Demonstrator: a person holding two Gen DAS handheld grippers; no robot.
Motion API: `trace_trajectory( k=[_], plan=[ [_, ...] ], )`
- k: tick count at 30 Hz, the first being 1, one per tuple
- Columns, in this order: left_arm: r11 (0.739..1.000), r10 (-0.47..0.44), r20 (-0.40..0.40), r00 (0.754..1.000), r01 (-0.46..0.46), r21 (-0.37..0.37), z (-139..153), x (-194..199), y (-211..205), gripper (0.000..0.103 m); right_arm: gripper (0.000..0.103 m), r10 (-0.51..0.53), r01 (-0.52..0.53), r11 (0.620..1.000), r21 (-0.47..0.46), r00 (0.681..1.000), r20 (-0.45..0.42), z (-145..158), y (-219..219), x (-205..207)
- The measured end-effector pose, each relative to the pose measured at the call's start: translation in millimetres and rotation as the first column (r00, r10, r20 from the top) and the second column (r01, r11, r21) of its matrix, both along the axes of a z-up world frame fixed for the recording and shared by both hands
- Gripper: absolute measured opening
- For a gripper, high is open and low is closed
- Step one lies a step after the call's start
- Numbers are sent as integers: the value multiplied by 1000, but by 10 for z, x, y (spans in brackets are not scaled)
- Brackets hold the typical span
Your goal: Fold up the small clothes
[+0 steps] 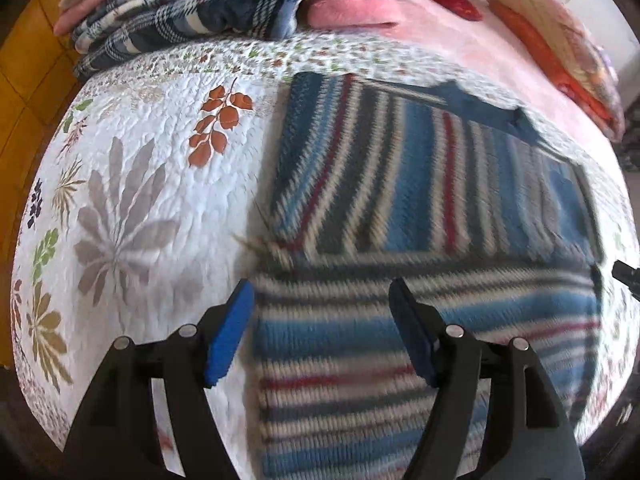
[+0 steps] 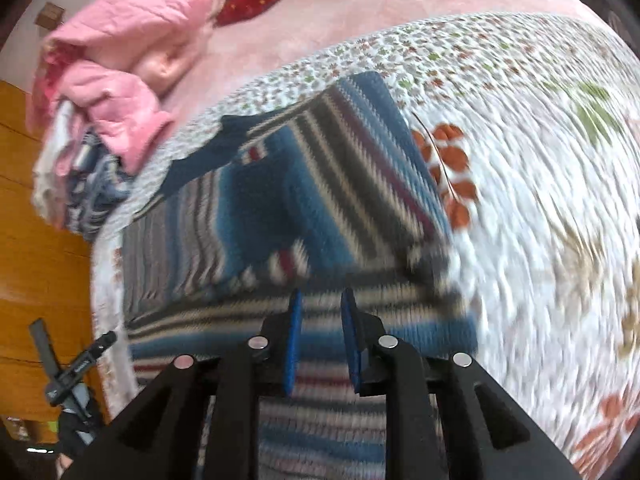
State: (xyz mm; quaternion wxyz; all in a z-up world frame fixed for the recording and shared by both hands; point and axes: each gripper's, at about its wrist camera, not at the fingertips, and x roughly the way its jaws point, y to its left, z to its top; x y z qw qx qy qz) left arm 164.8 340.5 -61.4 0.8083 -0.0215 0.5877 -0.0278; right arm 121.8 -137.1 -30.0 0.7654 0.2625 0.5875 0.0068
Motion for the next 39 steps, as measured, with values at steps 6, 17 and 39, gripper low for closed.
trace_trajectory(
  k=[6, 17, 39],
  plan=[
    [997, 40, -96, 995, -47, -66, -12, -864, 67, 79, 56, 44, -44, 997, -70, 999, 1, 192, -11, -908],
    [990, 119, -314, 942, -138, -40, -497, -1778, 162, 79, 65, 96, -113, 990, -79, 976, -198, -196, -8, -2062],
    [985, 83, -402, 912, -136, -105, -857, -2060, -61, 30, 11, 122, -108, 992, 65, 950, -289, -588, 383, -2333]
  ],
)
